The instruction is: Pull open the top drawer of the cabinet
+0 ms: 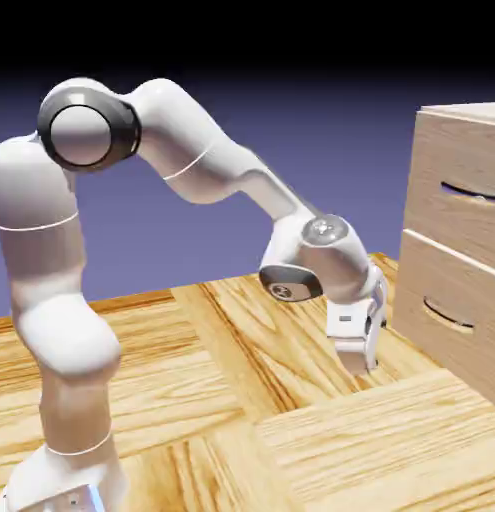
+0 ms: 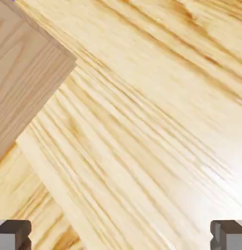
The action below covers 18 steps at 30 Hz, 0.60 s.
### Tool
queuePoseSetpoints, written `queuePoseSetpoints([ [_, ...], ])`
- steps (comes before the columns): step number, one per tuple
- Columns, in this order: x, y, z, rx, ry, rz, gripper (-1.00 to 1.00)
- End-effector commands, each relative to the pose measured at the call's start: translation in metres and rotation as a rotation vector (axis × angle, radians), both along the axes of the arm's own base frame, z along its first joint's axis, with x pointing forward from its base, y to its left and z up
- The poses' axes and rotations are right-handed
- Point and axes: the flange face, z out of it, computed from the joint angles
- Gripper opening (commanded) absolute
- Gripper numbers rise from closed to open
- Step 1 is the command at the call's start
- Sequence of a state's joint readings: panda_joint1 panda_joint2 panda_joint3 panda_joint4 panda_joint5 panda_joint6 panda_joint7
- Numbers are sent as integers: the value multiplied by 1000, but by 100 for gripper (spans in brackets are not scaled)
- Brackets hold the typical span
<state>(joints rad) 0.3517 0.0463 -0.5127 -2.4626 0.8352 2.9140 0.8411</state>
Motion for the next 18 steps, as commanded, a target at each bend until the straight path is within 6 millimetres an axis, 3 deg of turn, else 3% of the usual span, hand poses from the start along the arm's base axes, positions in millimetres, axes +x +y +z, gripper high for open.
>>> queuePoseSetpoints([
  [1,3,-5,-7,16,10,-43,0],
  [10,20,-57,-50,96,19,-428,0],
  [18,43,-87,-47,107,-120,-688,0],
])
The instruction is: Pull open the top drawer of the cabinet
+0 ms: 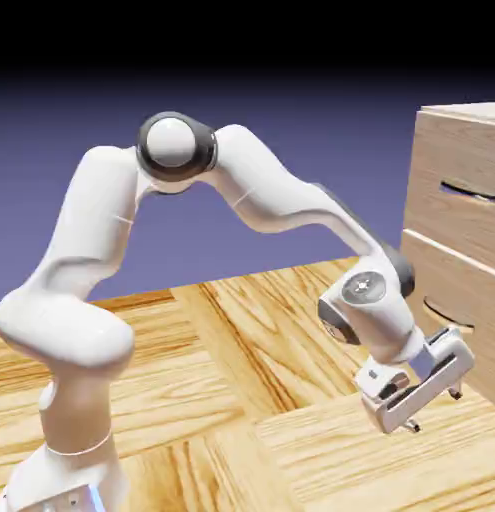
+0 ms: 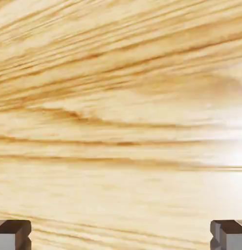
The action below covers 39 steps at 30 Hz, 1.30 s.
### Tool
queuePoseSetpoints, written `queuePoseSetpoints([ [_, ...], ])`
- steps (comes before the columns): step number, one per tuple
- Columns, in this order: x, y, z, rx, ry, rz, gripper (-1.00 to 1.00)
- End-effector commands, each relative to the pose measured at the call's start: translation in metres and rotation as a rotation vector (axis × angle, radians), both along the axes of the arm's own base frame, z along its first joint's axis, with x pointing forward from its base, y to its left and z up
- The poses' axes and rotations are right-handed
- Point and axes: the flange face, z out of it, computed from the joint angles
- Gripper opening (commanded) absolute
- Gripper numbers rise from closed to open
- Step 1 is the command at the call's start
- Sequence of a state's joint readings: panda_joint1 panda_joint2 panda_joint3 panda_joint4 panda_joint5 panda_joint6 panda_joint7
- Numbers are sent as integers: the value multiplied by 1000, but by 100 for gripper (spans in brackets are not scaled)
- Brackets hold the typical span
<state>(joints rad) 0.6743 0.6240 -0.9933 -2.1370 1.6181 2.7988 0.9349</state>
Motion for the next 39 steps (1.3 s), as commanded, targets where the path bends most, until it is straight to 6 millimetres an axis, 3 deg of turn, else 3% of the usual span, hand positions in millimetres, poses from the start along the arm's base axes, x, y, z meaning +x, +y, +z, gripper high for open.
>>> queuePoseSetpoints([
  [1,4,-2,3,-7,-24,-25,0],
  [8,41,4,41,-58,-240,-139,0],
  [12,68,26,72,-79,-392,-146,0],
  [15,90,54,97,-86,-513,-123,0],
  [21,129,140,149,-63,-758,0,0],
  [27,153,269,189,19,-972,215,0],
  [29,153,274,190,22,-978,224,0],
  [37,203,274,190,22,-978,224,0],
  [38,203,274,190,22,-978,224,-100],
  [39,203,274,190,22,-978,224,-100],
])
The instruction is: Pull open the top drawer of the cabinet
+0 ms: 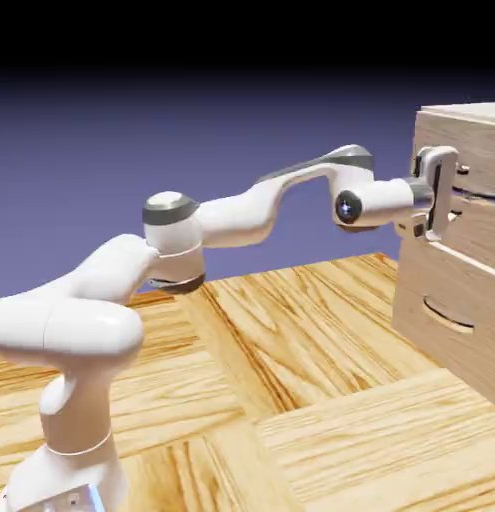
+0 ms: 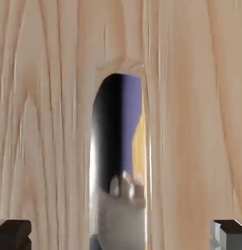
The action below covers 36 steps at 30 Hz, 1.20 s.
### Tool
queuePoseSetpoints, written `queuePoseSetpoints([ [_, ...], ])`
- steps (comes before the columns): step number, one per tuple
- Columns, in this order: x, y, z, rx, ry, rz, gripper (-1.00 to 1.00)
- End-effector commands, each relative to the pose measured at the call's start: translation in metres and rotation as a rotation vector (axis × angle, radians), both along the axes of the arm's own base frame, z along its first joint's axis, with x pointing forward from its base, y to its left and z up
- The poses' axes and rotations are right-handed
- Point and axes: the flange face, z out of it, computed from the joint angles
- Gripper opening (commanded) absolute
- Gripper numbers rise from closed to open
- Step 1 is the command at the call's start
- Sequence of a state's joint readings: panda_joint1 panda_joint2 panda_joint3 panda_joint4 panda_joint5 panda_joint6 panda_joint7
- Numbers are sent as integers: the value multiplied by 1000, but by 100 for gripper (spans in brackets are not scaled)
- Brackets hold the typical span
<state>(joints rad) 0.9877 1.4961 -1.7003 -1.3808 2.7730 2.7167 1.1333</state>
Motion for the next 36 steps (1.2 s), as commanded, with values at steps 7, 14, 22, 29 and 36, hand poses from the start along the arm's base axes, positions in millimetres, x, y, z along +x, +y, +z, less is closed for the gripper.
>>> queuePoseSetpoints([
  [7,-48,0,0,0,0,0,-100],
  [14,-106,0,0,0,0,0,-100],
  [22,-184,0,0,0,0,0,-100],
  [29,-254,-1,-1,1,-4,2,-100],
  [36,-247,0,-1,0,2,2,-100],
])
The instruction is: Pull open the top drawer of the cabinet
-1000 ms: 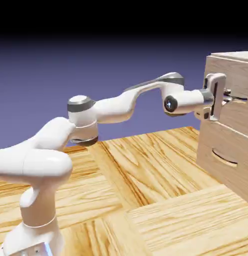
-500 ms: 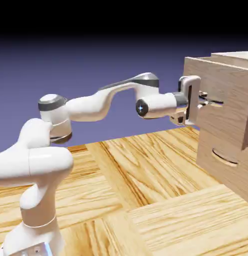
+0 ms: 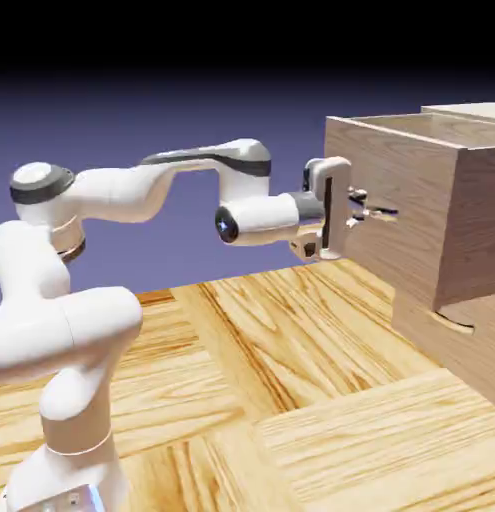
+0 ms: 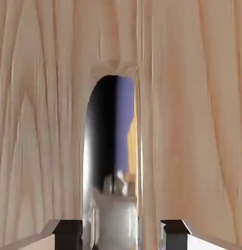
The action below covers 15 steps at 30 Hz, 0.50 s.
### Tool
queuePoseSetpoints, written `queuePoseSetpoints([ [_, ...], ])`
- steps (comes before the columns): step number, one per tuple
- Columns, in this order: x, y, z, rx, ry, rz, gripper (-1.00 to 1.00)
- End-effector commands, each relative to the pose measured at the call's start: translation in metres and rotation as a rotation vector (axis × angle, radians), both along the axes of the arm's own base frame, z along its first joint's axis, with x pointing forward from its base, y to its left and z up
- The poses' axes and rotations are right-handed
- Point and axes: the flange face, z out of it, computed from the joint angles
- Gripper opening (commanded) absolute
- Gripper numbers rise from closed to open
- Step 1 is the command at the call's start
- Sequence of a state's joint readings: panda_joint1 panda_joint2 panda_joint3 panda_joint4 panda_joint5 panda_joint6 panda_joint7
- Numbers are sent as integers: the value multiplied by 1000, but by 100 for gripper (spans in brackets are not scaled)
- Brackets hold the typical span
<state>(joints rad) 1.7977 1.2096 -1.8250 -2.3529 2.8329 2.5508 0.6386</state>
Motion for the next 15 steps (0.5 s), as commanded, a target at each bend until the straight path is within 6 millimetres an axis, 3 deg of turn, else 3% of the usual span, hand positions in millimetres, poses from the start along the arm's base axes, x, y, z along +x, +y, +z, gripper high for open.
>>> queuePoseSetpoints([
  [1,9,-1,6,2,-12,-3,-100],
  [4,26,-3,18,7,-45,-4,-100],
  [9,36,-3,17,5,-45,2,-100],
  [15,24,-1,4,1,-8,0,-100],
])
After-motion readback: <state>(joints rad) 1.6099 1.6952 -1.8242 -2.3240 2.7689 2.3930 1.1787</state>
